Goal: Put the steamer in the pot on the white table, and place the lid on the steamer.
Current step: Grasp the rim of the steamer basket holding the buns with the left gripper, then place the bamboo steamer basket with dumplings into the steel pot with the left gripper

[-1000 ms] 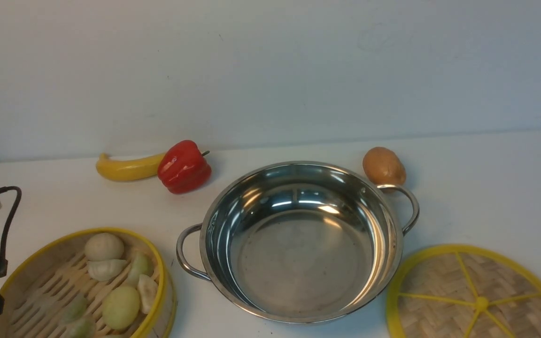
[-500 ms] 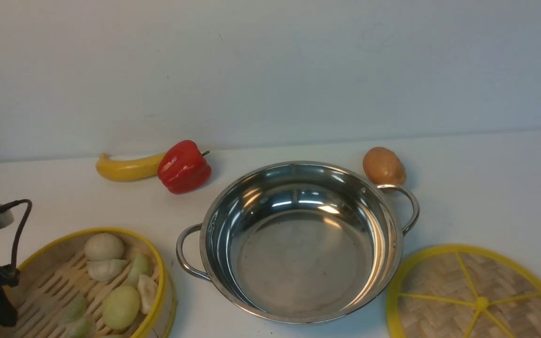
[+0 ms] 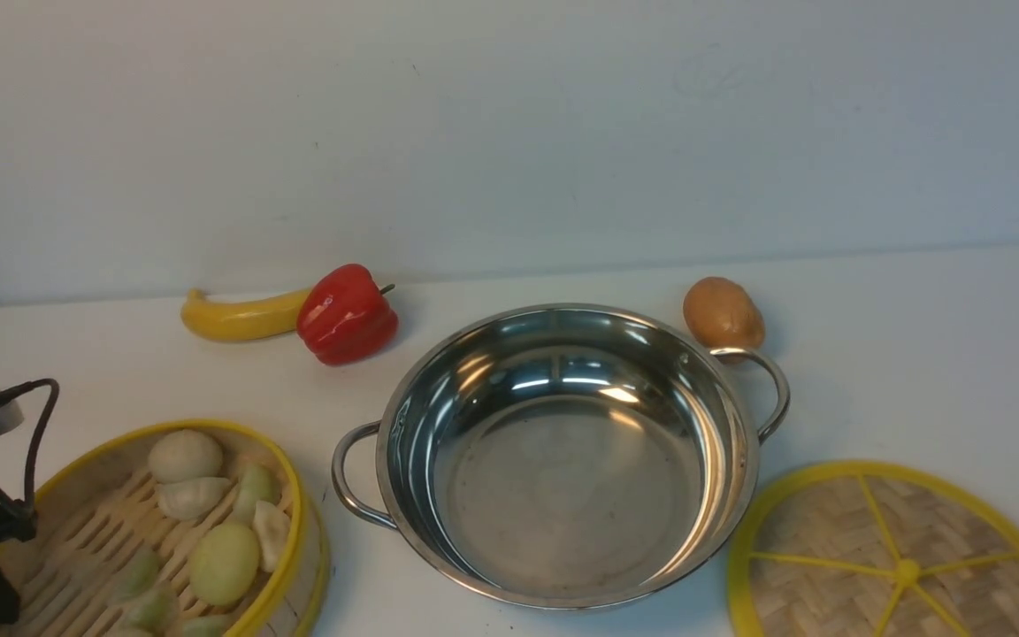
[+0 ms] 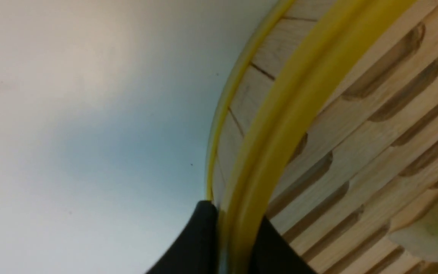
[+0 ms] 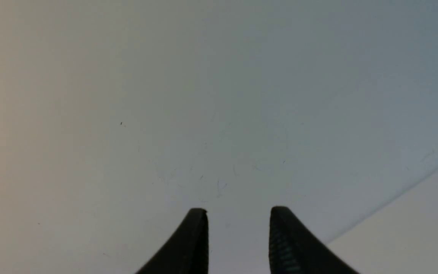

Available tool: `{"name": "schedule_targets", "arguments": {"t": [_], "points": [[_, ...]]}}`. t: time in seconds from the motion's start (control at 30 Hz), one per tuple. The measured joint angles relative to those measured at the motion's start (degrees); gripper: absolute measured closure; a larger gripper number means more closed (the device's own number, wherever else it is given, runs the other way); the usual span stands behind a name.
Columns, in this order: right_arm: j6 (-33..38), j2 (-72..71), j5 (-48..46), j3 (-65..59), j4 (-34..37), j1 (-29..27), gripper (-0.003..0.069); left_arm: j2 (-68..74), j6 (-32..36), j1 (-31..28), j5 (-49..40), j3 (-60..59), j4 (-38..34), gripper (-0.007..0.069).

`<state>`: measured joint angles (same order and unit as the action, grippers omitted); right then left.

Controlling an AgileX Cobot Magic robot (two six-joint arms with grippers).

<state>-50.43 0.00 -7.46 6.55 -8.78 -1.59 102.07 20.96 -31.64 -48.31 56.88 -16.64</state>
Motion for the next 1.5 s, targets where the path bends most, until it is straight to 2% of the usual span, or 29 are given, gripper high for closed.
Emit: {"name": "schedule_targets", "arguments": {"t": [0.2,0.4,0.67,0.83,0.97,1.07,1.1,1.13,1.27,1.5], "points": [[0.0,0.0,0.0,0.0,0.0,0.0,0.0417,-0.8,-2.2,-0.1,-1.8,1.4,4.4,0.0573],[0.0,0.0,0.0,0.0,0.0,0.0,0.0417,-5.2,-5.8,-0.3,-9.2,7.0,10.7,0.0573],[0.0,0.0,0.0,0.0,0.0,0.0,0.0417,-8.9,-6.3,1.0,-20.2,16.4,10.9,0.0573],[0.1,0.0,0.0,0.0,0.0,0.0,0.0417,-9.0,-6.1,4.1,-21.1,21.4,9.9,0.0573],[0.2,0.0,-1.0,0.0,0.0,0.0,0.0417,-8.8,-6.6,11.9,-20.6,26.9,8.5,0.0573],[0.2,0.0,-1.5,0.0,0.0,0.0,0.0417,-7.3,-8.4,21.1,-21.0,30.3,7.4,0.0573],[0.2,0.0,-1.5,0.0,0.0,0.0,0.0417,-7.1,-8.5,21.1,-21.0,30.5,7.3,0.0573],[0.2,0.0,-1.9,0.0,0.0,0.0,0.0417,-5.6,-9.8,26.0,-21.1,32.5,7.0,0.0573],[0.2,0.0,-2.0,0.0,0.0,0.0,0.0417,-0.7,-12.1,35.3,-21.4,37.3,6.8,0.0573],[0.2,0.0,-2.1,0.0,0.0,0.0,0.0417,10.0,-14.4,46.0,-21.6,47.6,7.5,0.0573]]}}
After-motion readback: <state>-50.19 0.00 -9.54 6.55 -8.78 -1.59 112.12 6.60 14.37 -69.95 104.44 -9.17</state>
